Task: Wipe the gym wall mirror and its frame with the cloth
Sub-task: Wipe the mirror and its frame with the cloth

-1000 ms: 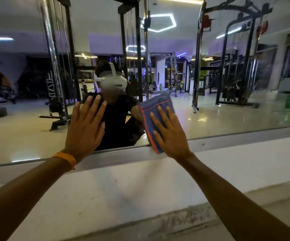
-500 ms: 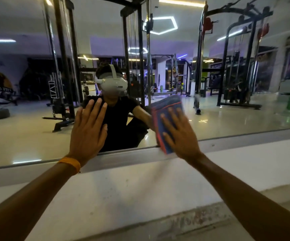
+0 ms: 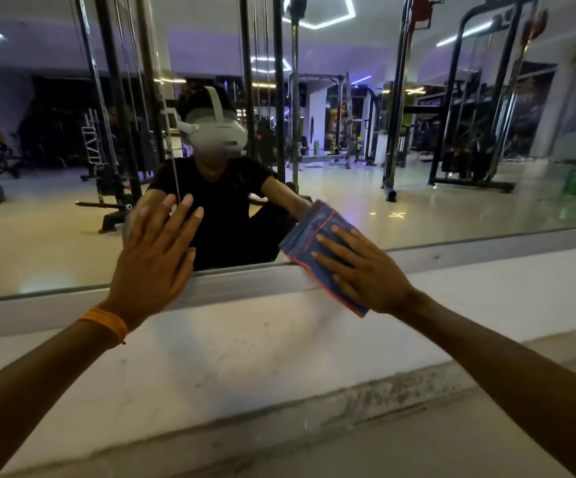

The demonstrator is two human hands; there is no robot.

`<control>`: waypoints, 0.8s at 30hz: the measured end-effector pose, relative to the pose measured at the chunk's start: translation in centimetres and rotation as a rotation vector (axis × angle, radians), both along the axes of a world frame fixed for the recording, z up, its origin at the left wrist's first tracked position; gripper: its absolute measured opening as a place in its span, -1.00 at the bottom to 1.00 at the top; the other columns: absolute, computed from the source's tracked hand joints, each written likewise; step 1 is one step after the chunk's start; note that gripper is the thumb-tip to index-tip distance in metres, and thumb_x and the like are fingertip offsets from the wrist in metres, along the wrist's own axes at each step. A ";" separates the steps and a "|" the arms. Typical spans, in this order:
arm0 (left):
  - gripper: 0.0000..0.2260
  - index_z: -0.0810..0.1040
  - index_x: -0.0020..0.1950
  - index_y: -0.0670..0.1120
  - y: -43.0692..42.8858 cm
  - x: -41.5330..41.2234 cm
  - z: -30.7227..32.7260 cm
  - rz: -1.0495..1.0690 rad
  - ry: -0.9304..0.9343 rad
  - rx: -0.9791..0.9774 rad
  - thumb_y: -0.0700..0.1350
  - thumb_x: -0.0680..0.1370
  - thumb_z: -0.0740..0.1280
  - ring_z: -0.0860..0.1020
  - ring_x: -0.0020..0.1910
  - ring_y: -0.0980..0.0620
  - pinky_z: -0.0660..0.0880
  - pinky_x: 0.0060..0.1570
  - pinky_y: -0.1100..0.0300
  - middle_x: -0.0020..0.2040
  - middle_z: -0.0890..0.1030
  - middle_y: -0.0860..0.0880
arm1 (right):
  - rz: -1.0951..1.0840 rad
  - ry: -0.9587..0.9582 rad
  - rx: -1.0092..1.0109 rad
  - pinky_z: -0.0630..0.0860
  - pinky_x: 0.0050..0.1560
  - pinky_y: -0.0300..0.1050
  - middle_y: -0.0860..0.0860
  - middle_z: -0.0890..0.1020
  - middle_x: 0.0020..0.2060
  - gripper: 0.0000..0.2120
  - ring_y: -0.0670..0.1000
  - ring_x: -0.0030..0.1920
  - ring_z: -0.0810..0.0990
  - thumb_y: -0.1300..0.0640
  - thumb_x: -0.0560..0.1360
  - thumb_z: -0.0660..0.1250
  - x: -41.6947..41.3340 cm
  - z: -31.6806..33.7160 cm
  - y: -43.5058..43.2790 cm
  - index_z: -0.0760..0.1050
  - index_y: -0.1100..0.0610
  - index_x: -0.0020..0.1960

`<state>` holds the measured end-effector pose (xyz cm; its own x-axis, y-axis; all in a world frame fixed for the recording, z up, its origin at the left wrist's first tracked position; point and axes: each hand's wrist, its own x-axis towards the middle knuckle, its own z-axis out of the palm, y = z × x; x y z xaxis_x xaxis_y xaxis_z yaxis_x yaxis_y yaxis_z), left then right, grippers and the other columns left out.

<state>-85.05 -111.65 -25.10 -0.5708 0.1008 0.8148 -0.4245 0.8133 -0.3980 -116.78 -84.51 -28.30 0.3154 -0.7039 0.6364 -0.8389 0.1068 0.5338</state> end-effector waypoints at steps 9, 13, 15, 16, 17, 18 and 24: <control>-0.44 0.14 0.67 -0.20 -0.6 0.5 -0.4 -0.039 0.032 -0.003 -0.01 0.70 0.10 0.03 0.67 -0.23 0.05 0.56 -0.37 0.68 0.10 -0.21 | -0.010 -0.130 -0.044 0.08 0.60 0.36 0.23 0.22 0.61 -0.48 0.35 0.63 0.08 -0.03 0.71 0.14 3.2 -1.5 -2.2 0.29 0.17 0.60; -0.44 0.15 0.67 -0.18 -1.3 1.0 0.2 -0.036 0.053 -0.007 0.01 0.70 0.09 0.03 0.67 -0.24 0.04 0.56 -0.39 0.68 0.09 -0.22 | 0.090 -0.070 -0.045 0.04 0.63 0.25 0.23 0.23 0.60 -0.47 0.28 0.64 0.07 -0.01 0.69 0.17 5.3 -0.8 -4.4 0.32 0.18 0.59; -0.44 0.14 0.67 -0.17 -1.5 1.1 0.7 -0.027 0.078 0.015 0.02 0.71 0.09 0.03 0.67 -0.25 0.04 0.56 -0.37 0.68 0.09 -0.21 | 0.067 -0.147 -0.133 0.05 0.62 0.29 0.26 0.19 0.60 -0.46 0.24 0.66 0.00 -0.01 0.68 0.15 3.1 -0.4 -2.3 0.28 0.19 0.60; -0.44 0.13 0.68 -0.17 -1.5 1.1 0.9 -0.021 0.082 0.019 0.02 0.71 0.09 0.03 0.67 -0.24 0.04 0.56 -0.37 0.68 0.09 -0.21 | 0.014 -0.245 -0.213 0.06 0.61 0.34 0.26 0.16 0.62 -0.45 0.23 0.66 -0.03 -0.03 0.69 0.12 2.0 0.0 -1.1 0.24 0.18 0.61; -0.43 0.12 0.68 -0.17 -1.4 0.9 1.2 -0.019 0.088 0.022 0.02 0.71 0.09 0.03 0.67 -0.23 0.04 0.56 -0.37 0.68 0.08 -0.20 | -0.050 -0.376 -0.310 0.06 0.60 0.36 0.25 0.11 0.64 -0.44 0.22 0.67 -0.07 -0.06 0.71 0.08 1.2 0.6 -0.3 0.19 0.17 0.64; -0.43 0.11 0.68 -0.18 -1.3 0.7 1.7 -0.024 0.100 0.022 0.02 0.70 0.10 0.02 0.67 -0.23 0.03 0.57 -0.36 0.69 0.07 -0.20 | -0.103 -0.512 -0.409 0.02 0.61 0.35 0.22 0.05 0.66 -0.42 0.20 0.67 -0.12 -0.08 0.72 0.05 1.0 1.3 -0.2 0.14 0.16 0.66; -0.39 0.06 0.68 -0.20 -0.1 -1.5 7.0 -0.036 0.165 -0.004 0.01 0.70 0.13 -0.02 0.68 -0.18 -0.05 0.61 -0.27 0.69 0.04 -0.18 | -0.085 -0.413 -0.444 -0.20 0.63 0.26 0.18 -0.04 0.67 -0.43 0.27 0.66 -0.15 -0.08 0.73 0.00 8.8 5.6 -9.4 -0.02 0.03 0.68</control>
